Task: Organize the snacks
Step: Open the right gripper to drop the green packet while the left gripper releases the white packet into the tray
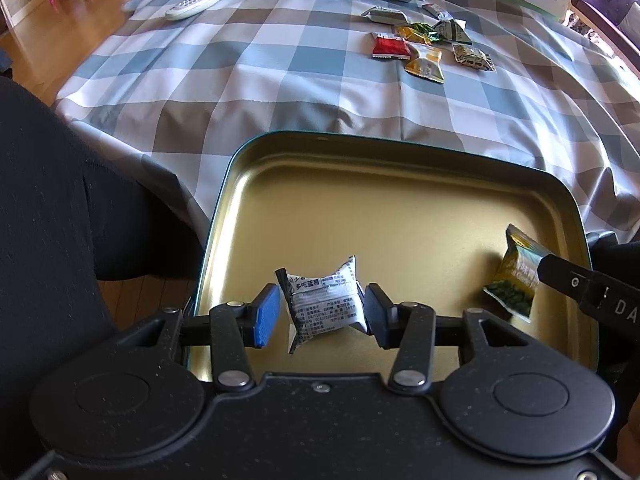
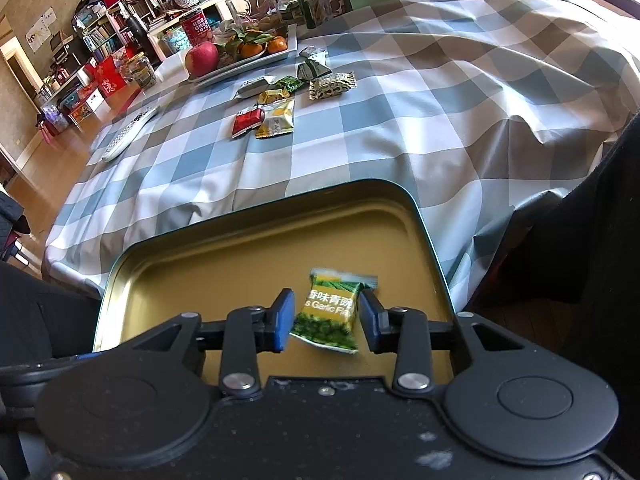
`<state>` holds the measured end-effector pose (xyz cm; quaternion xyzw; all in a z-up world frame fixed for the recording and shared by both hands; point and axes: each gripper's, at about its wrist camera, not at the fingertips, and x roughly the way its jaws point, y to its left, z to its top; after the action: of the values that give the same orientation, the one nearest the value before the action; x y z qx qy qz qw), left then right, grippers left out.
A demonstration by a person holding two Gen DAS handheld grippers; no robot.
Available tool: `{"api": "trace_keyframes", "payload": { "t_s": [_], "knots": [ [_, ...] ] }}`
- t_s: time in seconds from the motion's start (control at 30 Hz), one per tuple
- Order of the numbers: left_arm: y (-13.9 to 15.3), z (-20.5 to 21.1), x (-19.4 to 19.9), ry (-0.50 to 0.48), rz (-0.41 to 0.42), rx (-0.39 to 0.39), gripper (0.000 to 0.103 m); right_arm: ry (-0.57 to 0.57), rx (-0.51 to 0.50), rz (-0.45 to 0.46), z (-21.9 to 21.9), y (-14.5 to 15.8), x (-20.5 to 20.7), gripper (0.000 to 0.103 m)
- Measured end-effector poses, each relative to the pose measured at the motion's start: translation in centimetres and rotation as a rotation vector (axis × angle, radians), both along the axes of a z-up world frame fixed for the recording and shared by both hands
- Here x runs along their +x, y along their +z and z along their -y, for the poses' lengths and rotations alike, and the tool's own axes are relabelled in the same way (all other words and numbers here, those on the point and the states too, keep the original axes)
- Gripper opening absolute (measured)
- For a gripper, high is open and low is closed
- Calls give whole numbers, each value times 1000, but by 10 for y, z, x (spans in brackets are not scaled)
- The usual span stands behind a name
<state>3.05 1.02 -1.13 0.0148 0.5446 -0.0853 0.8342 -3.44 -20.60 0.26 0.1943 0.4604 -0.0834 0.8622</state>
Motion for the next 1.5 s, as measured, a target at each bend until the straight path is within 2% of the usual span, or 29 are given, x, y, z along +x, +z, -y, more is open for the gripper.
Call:
{"api": "trace_keyframes", "payload": {
  "t_s": [1.07,1.5],
  "knots": [
    [-4,-1,-1,6,-15,10,55,-1,-4,-28,-2,-3,0,42],
    [-7,-2,-3,9,-68,34,55,23,-18,-117,-7,-10,5,44]
  ]
}}
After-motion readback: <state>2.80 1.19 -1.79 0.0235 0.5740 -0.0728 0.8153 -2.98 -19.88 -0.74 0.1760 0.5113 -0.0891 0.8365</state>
